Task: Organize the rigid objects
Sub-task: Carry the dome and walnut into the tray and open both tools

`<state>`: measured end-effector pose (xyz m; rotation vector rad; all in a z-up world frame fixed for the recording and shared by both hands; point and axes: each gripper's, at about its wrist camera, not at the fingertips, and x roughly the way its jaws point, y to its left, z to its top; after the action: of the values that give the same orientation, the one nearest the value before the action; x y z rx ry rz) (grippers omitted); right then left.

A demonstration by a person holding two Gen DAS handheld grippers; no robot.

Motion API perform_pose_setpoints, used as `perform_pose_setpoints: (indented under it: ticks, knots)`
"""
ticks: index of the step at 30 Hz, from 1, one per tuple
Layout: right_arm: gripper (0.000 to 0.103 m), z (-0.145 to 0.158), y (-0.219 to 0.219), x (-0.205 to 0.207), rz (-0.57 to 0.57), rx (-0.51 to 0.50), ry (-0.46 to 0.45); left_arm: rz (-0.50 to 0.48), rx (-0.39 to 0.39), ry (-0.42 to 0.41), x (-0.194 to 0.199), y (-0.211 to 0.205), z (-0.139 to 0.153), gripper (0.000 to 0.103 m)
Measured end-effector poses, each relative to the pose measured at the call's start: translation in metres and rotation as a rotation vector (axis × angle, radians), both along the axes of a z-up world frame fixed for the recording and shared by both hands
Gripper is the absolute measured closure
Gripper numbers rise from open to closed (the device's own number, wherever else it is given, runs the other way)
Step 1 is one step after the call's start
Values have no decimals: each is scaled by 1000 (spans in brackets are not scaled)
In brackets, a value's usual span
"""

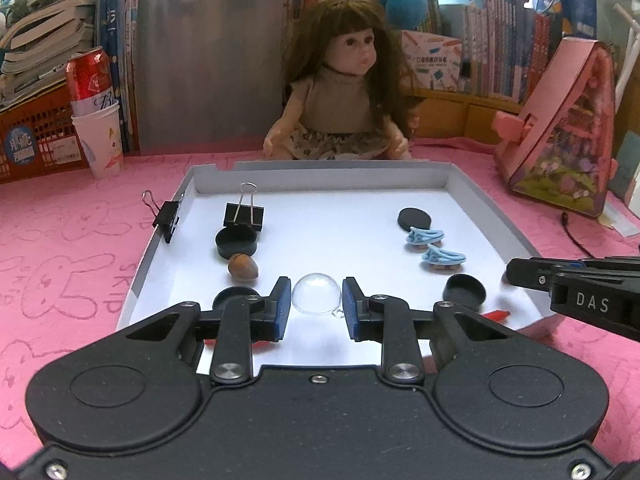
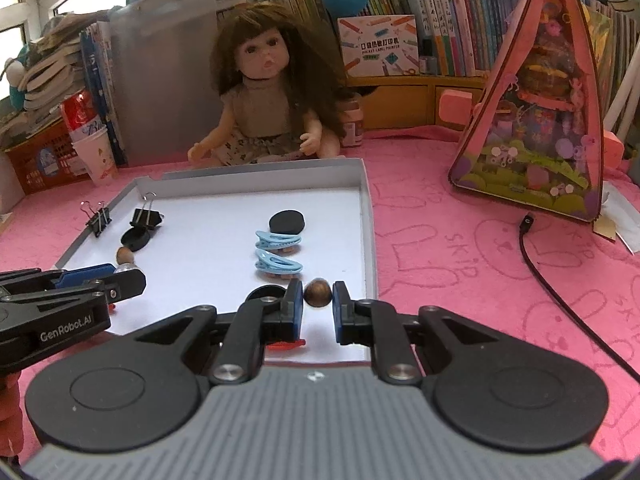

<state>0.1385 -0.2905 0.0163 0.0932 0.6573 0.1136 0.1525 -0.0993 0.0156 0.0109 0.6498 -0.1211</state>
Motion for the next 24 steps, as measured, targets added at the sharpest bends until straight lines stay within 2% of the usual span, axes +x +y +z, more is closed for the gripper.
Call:
perform_pose_setpoints:
  ticks: [14,24]
  knots:
    - [83,-9,2,6,16,-15,12,13,30,31,15,-6,-14,77]
    - [78,-9,-2,4,13,10,7,15,34,33,18,-8,-18,75]
